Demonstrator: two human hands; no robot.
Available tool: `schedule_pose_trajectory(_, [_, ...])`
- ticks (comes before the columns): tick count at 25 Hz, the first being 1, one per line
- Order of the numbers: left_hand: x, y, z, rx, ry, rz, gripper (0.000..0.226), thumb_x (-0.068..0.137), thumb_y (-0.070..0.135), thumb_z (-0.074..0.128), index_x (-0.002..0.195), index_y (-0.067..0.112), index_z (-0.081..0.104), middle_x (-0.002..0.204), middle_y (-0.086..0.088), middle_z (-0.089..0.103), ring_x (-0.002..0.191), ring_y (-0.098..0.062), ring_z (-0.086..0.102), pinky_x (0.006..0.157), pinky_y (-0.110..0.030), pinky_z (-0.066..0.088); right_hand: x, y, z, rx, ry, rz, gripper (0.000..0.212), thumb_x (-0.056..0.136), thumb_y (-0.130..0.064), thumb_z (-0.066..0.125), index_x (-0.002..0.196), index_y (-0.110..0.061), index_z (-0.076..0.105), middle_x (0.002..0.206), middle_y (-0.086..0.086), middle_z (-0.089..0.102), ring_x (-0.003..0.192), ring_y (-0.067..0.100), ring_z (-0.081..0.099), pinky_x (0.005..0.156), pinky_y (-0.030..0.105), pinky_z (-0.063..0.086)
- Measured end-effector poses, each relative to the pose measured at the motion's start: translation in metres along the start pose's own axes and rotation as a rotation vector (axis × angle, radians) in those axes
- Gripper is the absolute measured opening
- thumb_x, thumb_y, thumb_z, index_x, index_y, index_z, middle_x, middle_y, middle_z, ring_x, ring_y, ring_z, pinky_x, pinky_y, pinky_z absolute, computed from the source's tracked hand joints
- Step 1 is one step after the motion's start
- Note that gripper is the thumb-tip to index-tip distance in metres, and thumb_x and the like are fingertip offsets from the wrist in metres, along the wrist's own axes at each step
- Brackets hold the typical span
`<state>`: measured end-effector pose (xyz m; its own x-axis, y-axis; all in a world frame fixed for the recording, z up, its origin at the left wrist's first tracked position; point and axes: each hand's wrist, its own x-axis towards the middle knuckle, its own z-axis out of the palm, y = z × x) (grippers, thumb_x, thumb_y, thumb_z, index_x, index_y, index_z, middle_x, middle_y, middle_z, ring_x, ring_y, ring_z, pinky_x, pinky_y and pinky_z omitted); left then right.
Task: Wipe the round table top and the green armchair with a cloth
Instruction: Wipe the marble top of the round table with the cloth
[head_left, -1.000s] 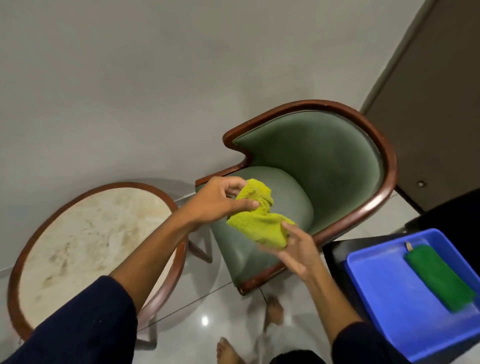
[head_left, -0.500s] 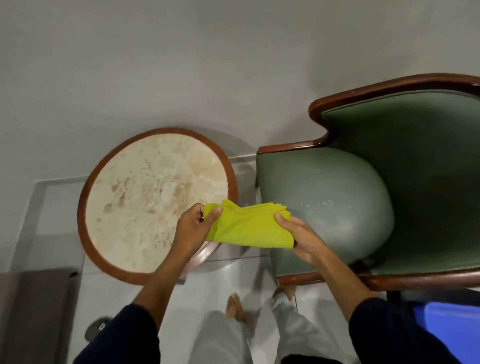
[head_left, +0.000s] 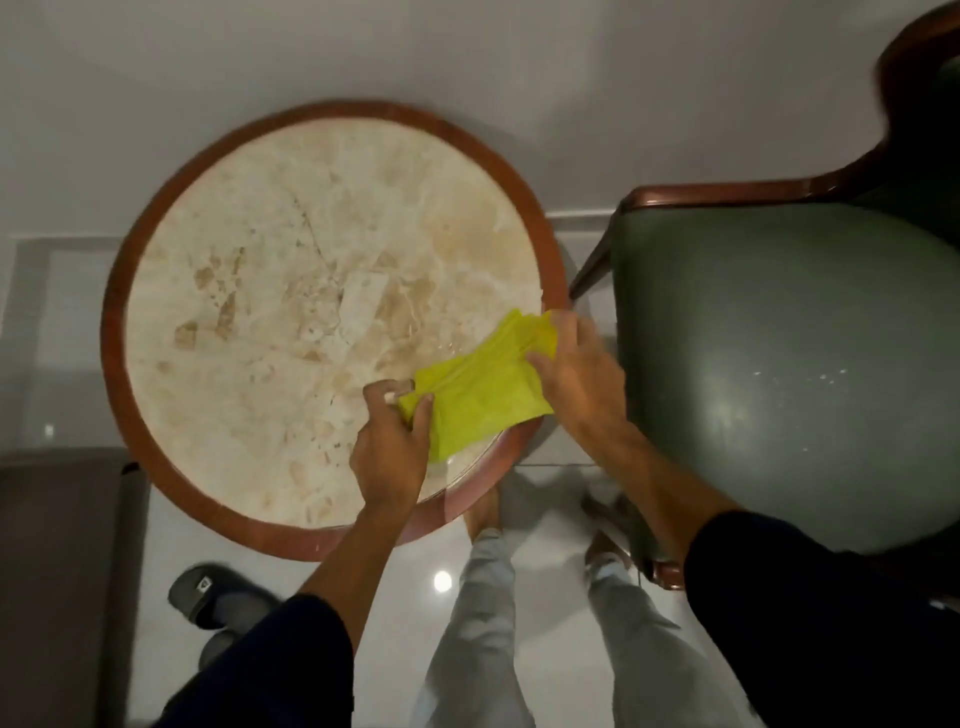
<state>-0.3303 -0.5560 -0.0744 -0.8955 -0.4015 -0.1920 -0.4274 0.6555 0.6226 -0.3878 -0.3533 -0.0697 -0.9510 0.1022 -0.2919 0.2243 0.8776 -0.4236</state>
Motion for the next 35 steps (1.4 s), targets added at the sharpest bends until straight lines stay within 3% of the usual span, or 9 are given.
schedule_pose_trajectory(4, [0.018, -0.038, 0.008, 0.183, -0.047, 0.092, 0.039, 0.084, 0.058, 0.059, 0.1, 0.027, 0.042, 0.078, 0.01, 0.06, 0.075, -0.022, 0.066, 0.06, -0.03, 0.039, -0.031, -0.03, 0.061, -0.182, 0.418, 0.079, 0.033, 0.092, -0.026, 0.058, 0.122, -0.011, 0.057, 0.126, 0.018, 0.059, 0.114, 0.034, 0.056, 0.093, 0.044, 0.039])
schedule_pose_trajectory(8, [0.037, -0.043, 0.006, 0.221, 0.042, 0.303, 0.035, 0.083, 0.053, 0.06, 0.096, 0.024, 0.045, 0.092, 0.005, 0.062, 0.085, -0.025, 0.062, 0.07, -0.035, 0.042, -0.034, -0.081, 0.1, -0.018, 0.162, 0.265, 0.083, 0.093, -0.062, 0.034, 0.152, -0.005, 0.021, 0.16, 0.026, 0.015, 0.15, 0.038, 0.009, 0.121, 0.053, 0.012])
schedule_pose_trajectory(10, [0.07, -0.049, 0.0, 0.368, 0.089, 0.394, 0.038, 0.092, 0.05, 0.048, 0.113, 0.019, 0.05, 0.123, -0.007, 0.061, 0.112, -0.028, 0.056, 0.091, -0.044, 0.039, -0.002, -0.077, 0.097, -0.054, 0.144, 0.298, 0.088, 0.094, -0.064, 0.027, 0.154, -0.003, 0.009, 0.162, 0.026, 0.005, 0.151, 0.037, 0.0, 0.122, 0.054, 0.007])
schedule_pose_trajectory(13, [0.121, -0.066, -0.007, 0.545, -0.048, 0.363, 0.057, 0.099, 0.05, 0.03, 0.144, 0.015, 0.034, 0.159, -0.009, 0.029, 0.147, -0.025, 0.023, 0.118, -0.052, 0.016, 0.052, -0.059, 0.081, -0.128, 0.183, 0.201, 0.085, 0.096, -0.062, 0.022, 0.154, -0.003, 0.004, 0.163, 0.023, 0.002, 0.151, 0.035, -0.003, 0.123, 0.052, 0.004])
schedule_pose_trajectory(16, [0.134, -0.083, -0.004, 0.501, -0.053, 0.351, 0.055, 0.101, 0.047, 0.021, 0.15, 0.021, 0.025, 0.163, -0.006, 0.021, 0.151, -0.021, 0.014, 0.121, -0.053, 0.008, 0.094, -0.087, 0.089, -0.146, 0.165, 0.153, 0.08, 0.096, -0.057, 0.024, 0.154, -0.003, 0.008, 0.163, 0.023, 0.002, 0.151, 0.036, -0.002, 0.122, 0.053, 0.006])
schedule_pose_trajectory(22, [0.138, -0.093, -0.007, 0.434, -0.002, 0.342, 0.05, 0.103, 0.04, 0.015, 0.149, 0.023, 0.027, 0.162, -0.001, 0.025, 0.15, -0.015, 0.016, 0.122, -0.048, 0.011, -0.023, -0.087, 0.133, -0.233, -0.004, -0.468, 0.064, 0.098, -0.047, 0.036, 0.153, -0.016, 0.026, 0.163, 0.016, 0.016, 0.152, 0.028, 0.005, 0.121, 0.05, 0.015])
schedule_pose_trajectory(26, [0.139, -0.092, -0.003, 0.522, 0.002, 0.354, 0.055, 0.102, 0.044, 0.018, 0.149, 0.016, 0.026, 0.162, -0.005, 0.024, 0.15, -0.019, 0.017, 0.121, -0.05, 0.013, -0.012, -0.002, 0.085, -0.292, 0.038, -0.24, 0.065, 0.098, -0.052, 0.026, 0.155, -0.02, 0.017, 0.164, 0.014, 0.012, 0.152, 0.026, 0.003, 0.123, 0.048, 0.011])
schedule_pose_trajectory(31, [0.135, -0.088, -0.001, 0.519, -0.007, 0.359, 0.056, 0.102, 0.043, 0.022, 0.149, 0.013, 0.026, 0.161, -0.007, 0.024, 0.15, -0.022, 0.018, 0.121, -0.05, 0.012, 0.089, -0.05, 0.069, -0.245, 0.095, -0.023, 0.068, 0.098, -0.053, 0.023, 0.155, -0.016, 0.013, 0.164, 0.016, 0.005, 0.152, 0.03, -0.001, 0.124, 0.05, 0.005])
schedule_pose_trajectory(35, [0.139, -0.06, -0.012, 0.42, 0.061, 0.296, 0.052, 0.101, 0.043, 0.027, 0.135, 0.009, 0.046, 0.143, -0.017, 0.049, 0.131, -0.035, 0.042, 0.11, -0.052, 0.025, 0.038, -0.06, 0.082, -0.349, -0.184, -0.701, 0.077, 0.092, -0.063, 0.034, 0.154, -0.02, 0.018, 0.164, 0.014, 0.009, 0.152, 0.029, 0.003, 0.123, 0.051, 0.005])
